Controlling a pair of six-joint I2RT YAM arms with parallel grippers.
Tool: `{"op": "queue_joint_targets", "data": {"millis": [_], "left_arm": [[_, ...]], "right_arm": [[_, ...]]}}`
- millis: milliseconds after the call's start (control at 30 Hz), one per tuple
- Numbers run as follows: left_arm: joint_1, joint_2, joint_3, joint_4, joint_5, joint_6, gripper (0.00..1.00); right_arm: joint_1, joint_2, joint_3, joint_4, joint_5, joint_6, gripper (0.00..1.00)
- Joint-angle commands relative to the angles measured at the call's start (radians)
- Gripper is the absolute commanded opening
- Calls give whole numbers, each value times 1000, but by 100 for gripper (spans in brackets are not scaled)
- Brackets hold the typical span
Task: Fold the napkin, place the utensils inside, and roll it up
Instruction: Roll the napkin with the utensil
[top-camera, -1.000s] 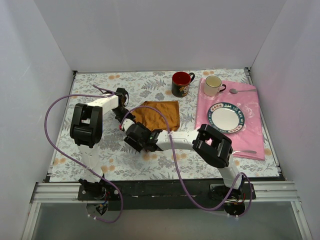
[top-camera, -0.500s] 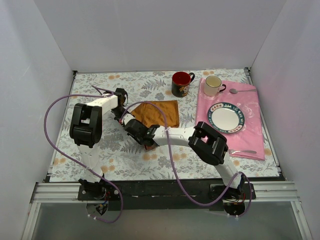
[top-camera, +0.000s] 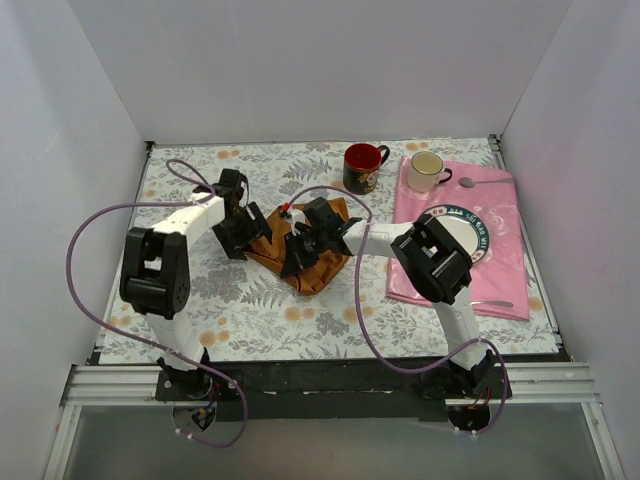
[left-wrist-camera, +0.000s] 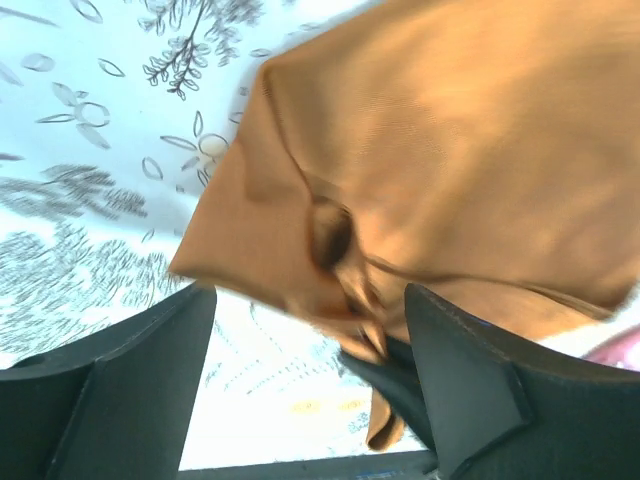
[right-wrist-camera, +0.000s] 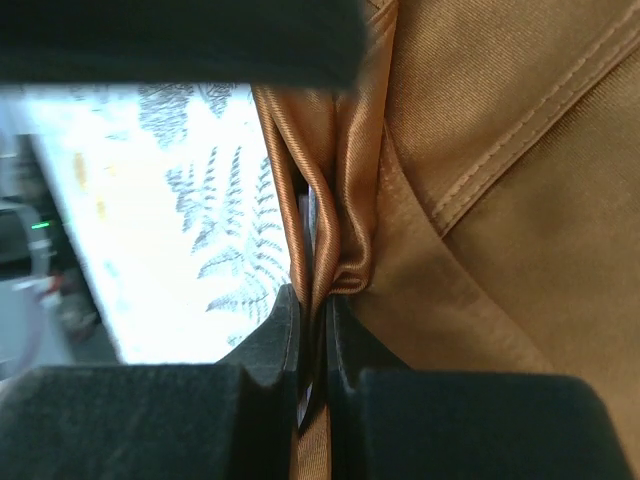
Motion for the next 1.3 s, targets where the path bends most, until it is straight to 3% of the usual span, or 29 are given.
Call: {"op": "queue_joint_targets", "data": {"millis": [0,67,267,467,600,700,733,1000,1267], "left_arm": [[9,-255,-37,108,-58,75,77],[9,-326,-85,154,-27,86,76],[7,-490,-326,391,211,72,69],[6,-452,-452,484,220,-83,65],[1,-515,-551,640,220,-199,30],[1,-556,-634,781,237,-261,13],[1,-558,-646,804,237,-272,1],[-1,-452,-769,1143,278,-362,0],[1,-346,-840,1364,262,-358,0]], "right_arm": [[-50,58,-40,103,-304,173,1],[-62,87,-28,124,-330,213,1],[-123,141,-124,463,-439,523,1],[-154,164,-151,523,-410,572,1],[-156,169,-158,531,-401,572,1],[-159,166,-165,545,-396,581,1],[-159,166,-163,543,-394,581,1],[-159,158,-155,526,-388,580,1],[-157,144,-152,483,-379,560,1]]}}
